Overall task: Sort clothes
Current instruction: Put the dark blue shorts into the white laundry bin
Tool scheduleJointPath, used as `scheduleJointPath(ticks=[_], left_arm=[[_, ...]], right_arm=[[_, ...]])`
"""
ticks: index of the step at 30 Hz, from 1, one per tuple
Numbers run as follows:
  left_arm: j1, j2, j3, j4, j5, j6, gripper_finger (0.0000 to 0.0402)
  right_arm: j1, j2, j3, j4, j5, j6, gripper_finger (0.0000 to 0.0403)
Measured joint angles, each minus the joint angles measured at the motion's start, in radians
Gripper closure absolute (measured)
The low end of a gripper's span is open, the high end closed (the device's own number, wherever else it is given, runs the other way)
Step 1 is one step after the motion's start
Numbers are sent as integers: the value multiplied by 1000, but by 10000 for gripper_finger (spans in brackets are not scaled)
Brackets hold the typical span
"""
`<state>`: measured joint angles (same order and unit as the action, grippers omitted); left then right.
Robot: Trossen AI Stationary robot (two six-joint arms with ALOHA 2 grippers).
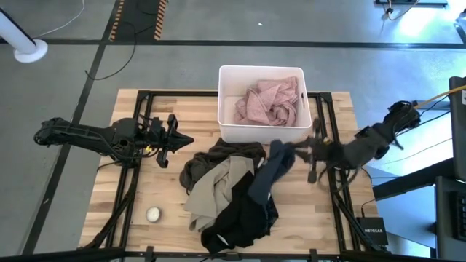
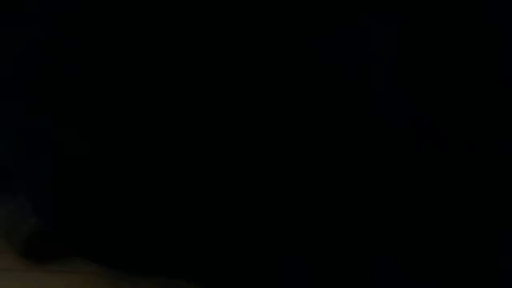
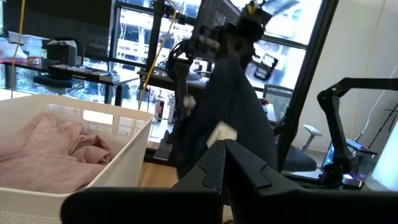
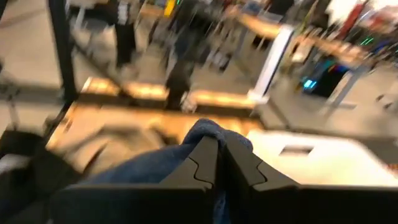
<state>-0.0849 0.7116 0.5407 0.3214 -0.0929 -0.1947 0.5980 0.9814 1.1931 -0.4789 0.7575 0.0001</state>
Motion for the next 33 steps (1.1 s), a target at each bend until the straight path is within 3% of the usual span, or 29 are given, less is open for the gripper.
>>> scheduleJointPath(ticks=[11, 16, 23, 28, 33], left_arm=[[0, 0, 0, -6, 0, 0, 401], [0, 0, 0, -6, 0, 1, 402], [0, 0, 0, -5, 0, 20, 402], [0, 0, 0, -6, 0, 17, 402], [0, 0, 0, -12, 0, 51, 401]], right_arm=[[-182, -57, 0, 483, 49, -416, 384], [-261, -57, 0, 736, 24, -593, 384], [-428, -48, 0, 1061, -92, -717, 383], [-628, -43, 8, 1102, -121, -821, 382], [-814, -40, 8, 940, -122, -713, 382]])
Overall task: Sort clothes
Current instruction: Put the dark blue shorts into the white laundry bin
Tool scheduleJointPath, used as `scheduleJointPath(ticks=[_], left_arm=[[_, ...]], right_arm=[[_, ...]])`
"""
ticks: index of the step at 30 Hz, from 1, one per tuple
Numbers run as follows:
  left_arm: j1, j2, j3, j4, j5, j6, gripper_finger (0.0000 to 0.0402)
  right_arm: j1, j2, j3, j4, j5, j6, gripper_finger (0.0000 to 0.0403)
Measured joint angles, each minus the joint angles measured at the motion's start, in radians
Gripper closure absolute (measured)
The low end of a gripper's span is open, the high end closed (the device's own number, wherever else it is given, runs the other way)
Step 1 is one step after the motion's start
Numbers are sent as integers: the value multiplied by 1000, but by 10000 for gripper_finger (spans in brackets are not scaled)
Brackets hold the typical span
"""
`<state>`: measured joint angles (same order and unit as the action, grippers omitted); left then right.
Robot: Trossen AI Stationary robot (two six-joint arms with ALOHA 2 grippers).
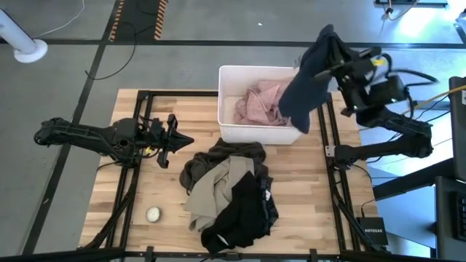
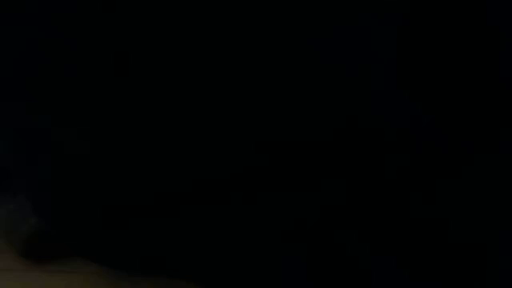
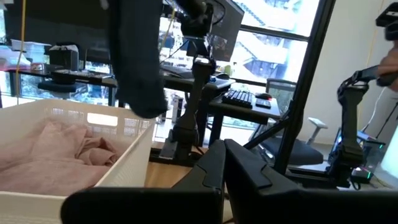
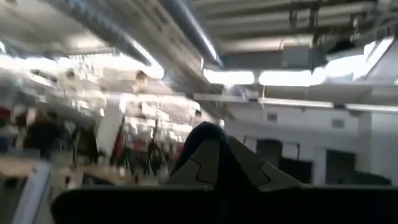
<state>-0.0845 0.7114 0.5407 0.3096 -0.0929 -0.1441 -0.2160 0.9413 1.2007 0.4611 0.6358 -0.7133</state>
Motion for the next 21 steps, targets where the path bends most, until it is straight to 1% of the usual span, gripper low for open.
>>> scheduleJointPath(ticks=[4, 7, 12, 18, 21], left_arm=[[0, 0, 0, -9, 0, 4, 402], [0, 0, 0, -10, 0, 3, 402], [0, 0, 0, -11, 0, -2, 402], [0, 0, 0, -12, 0, -5, 402], [0, 0, 0, -12, 0, -9, 401]], right_arm=[[-91, 25, 0, -211, -11, 79, 382], [-126, 58, -1, -365, -29, 115, 382], [-127, 103, -1, -537, -59, 178, 381], [-125, 151, -1, -704, -195, 281, 381], [-125, 186, -1, -787, -212, 320, 381]])
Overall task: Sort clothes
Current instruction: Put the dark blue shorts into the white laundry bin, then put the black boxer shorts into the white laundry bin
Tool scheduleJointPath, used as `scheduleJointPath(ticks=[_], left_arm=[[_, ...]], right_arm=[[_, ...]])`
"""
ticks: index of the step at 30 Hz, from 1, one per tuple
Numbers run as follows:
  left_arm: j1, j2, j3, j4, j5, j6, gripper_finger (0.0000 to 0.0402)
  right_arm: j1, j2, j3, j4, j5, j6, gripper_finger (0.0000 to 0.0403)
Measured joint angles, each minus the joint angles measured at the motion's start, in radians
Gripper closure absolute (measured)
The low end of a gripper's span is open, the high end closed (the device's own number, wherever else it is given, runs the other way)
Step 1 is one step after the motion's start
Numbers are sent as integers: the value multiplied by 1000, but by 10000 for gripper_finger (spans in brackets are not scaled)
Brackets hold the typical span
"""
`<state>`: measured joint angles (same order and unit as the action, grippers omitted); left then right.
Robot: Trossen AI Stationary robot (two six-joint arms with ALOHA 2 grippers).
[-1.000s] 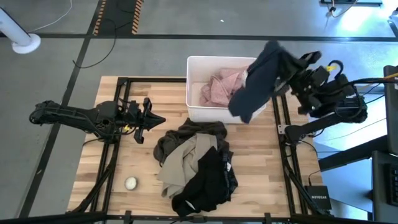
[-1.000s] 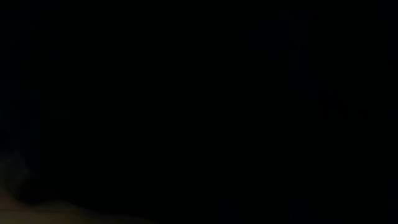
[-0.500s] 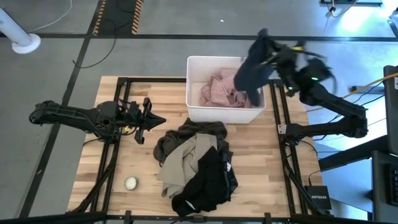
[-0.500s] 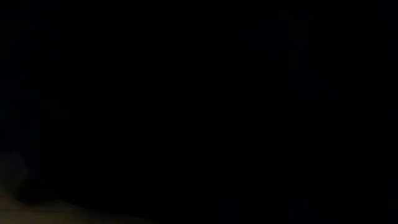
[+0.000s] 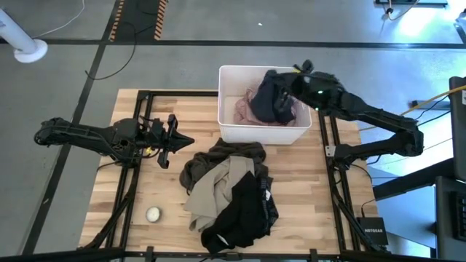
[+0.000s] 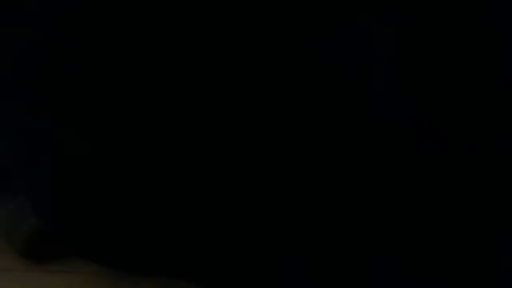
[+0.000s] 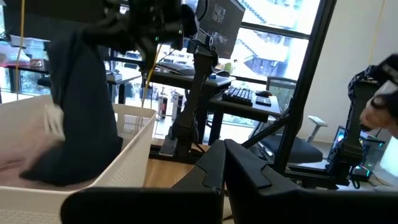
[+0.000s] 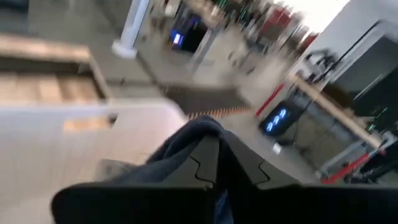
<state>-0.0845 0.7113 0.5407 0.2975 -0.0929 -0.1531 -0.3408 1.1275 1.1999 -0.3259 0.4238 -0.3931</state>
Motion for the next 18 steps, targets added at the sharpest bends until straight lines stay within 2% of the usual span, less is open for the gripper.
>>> scheduleJointPath(ticks=[8, 11, 15, 18], left_arm=[[0, 0, 0, -3, 0, -1, 402], [0, 0, 0, -4, 0, -2, 402], [0, 0, 0, -17, 0, 1, 402], [0, 0, 0, -40, 0, 3, 402]], right_arm=[[0, 106, 0, -118, 0, 131, 366], [0, 144, 0, -136, 1, 185, 338], [19, 158, 4, -163, 4, 180, 287], [36, 157, 65, -213, 29, 177, 250]])
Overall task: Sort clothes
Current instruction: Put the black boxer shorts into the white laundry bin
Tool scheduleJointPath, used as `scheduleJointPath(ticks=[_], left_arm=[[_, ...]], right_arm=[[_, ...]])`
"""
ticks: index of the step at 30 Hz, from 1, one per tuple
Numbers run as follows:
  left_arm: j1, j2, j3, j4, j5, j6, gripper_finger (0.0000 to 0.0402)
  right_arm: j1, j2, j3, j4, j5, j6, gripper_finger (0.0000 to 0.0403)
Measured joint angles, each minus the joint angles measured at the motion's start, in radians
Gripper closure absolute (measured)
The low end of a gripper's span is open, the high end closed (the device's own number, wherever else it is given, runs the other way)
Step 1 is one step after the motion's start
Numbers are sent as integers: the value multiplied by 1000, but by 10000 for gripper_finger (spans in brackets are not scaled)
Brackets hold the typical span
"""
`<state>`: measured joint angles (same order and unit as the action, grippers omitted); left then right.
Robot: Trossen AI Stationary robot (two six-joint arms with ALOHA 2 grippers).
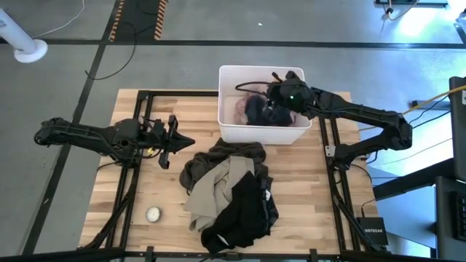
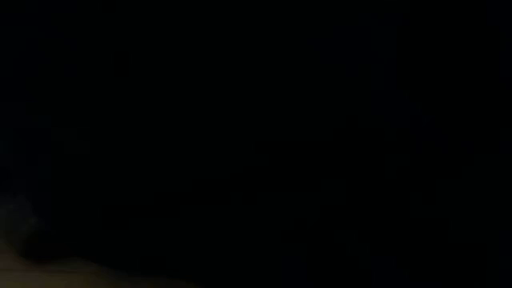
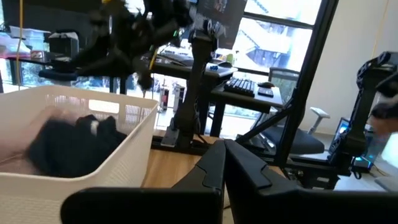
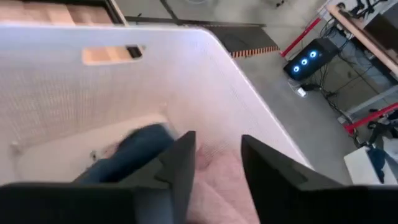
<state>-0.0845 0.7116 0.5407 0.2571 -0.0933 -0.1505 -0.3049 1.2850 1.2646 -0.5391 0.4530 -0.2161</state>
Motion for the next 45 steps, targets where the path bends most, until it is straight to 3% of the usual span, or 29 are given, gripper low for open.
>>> scheduleJointPath(ticks=[6, 13, 15, 29, 45], left_arm=[[0, 0, 0, -5, 0, 0, 402], [0, 0, 0, -8, 0, -24, 402], [0, 0, 0, -9, 0, -29, 402], [0, 0, 0, -9, 0, -25, 402], [0, 0, 0, -11, 0, -31, 402]], right_arm=[[55, -3, 204, -218, -22, 20, 209], [196, -3, 282, -272, -351, 119, 205], [254, 8, 282, -263, -391, 123, 205], [579, 193, 246, -202, -393, 114, 205], [761, 375, 245, -288, -402, 183, 205]])
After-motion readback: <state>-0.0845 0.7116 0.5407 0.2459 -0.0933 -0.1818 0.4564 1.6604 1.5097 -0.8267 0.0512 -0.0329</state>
